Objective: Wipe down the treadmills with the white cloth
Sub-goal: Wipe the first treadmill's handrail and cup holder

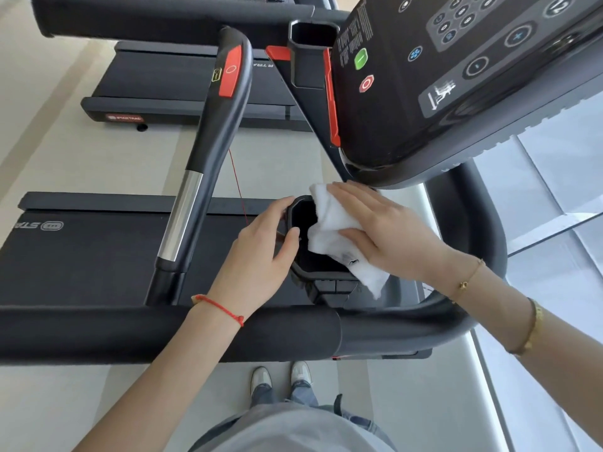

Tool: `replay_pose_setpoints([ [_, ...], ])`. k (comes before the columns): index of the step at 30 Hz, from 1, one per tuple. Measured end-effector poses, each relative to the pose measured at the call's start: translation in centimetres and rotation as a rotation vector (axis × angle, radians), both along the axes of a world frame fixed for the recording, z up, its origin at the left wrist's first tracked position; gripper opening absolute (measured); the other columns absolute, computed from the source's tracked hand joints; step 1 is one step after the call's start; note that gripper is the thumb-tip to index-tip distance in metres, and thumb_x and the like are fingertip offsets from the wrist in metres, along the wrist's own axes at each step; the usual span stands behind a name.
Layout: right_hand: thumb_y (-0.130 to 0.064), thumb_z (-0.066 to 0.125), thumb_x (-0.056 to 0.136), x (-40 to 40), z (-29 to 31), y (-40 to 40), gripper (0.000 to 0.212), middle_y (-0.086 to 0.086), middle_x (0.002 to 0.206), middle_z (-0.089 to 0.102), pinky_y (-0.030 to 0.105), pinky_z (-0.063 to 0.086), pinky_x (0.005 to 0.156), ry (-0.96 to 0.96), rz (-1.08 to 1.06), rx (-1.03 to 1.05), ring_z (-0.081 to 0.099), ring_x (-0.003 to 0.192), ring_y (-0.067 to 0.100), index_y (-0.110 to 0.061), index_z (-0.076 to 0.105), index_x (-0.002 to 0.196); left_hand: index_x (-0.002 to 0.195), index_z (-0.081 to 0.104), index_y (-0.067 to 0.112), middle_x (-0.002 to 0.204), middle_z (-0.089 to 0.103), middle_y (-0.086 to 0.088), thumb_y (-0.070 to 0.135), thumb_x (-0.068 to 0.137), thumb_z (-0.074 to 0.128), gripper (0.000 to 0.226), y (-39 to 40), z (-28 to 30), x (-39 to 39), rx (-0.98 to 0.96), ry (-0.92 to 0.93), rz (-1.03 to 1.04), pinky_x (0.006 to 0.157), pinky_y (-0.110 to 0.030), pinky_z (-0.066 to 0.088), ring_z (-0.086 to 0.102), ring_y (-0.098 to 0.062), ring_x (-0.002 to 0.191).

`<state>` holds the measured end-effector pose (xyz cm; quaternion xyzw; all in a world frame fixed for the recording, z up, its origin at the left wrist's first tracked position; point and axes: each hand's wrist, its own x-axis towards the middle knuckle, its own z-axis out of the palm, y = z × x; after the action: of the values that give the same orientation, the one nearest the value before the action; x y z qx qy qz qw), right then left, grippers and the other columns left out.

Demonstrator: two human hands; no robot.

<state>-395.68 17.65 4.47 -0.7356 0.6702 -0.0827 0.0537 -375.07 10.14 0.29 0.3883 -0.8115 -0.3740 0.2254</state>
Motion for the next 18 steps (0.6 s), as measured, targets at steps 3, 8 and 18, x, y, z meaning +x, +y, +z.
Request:
replay_pose_setpoints([
  [3, -0.024, 0.054, 0.096, 0.4, 0.0, -2.2, 0.057, 0.007, 0.147, 0.046, 0.031, 0.038, 0.106, 0.111, 0.128, 0.009, 0.045, 0.134, 0.025, -0.006, 0.035, 0.147, 0.139, 0.041, 0.031, 0.128, 0.057, 0.014, 0.03, 0.098, 0.048, 0.042, -0.1, 0.0, -0.1, 0.007, 0.001, 0.006, 0.083, -0.024, 0.048, 0.06, -0.006, 0.101],
  [8, -0.035, 0.042, 0.098, 1.6, -0.8, -5.6, 0.042, -0.001, 0.117, 0.058, 0.034, 0.047, 0.068, 0.279, 0.15, 0.0, 0.061, 0.095, 0.022, -0.014, 0.043, 0.134, 0.129, 0.048, 0.027, 0.121, 0.062, 0.014, 0.032, 0.095, 0.052, 0.034, -0.2, -0.3, -0.1, 0.024, -0.009, 0.046, 0.071, -0.017, 0.043, 0.063, -0.004, 0.093],
  [18, -0.021, 0.049, 0.099, -0.6, -0.5, -1.2, 0.05, 0.009, 0.134, 0.046, 0.012, 0.018, 0.086, -0.083, 0.007, 0.062, 0.043, 0.12, 0.026, -0.007, 0.033, 0.145, 0.132, 0.05, 0.035, 0.117, 0.061, 0.018, 0.032, 0.093, 0.051, 0.039, -0.1, 0.2, -0.1, 0.041, 0.016, 0.052, 0.078, -0.022, 0.051, 0.062, 0.005, 0.089],
])
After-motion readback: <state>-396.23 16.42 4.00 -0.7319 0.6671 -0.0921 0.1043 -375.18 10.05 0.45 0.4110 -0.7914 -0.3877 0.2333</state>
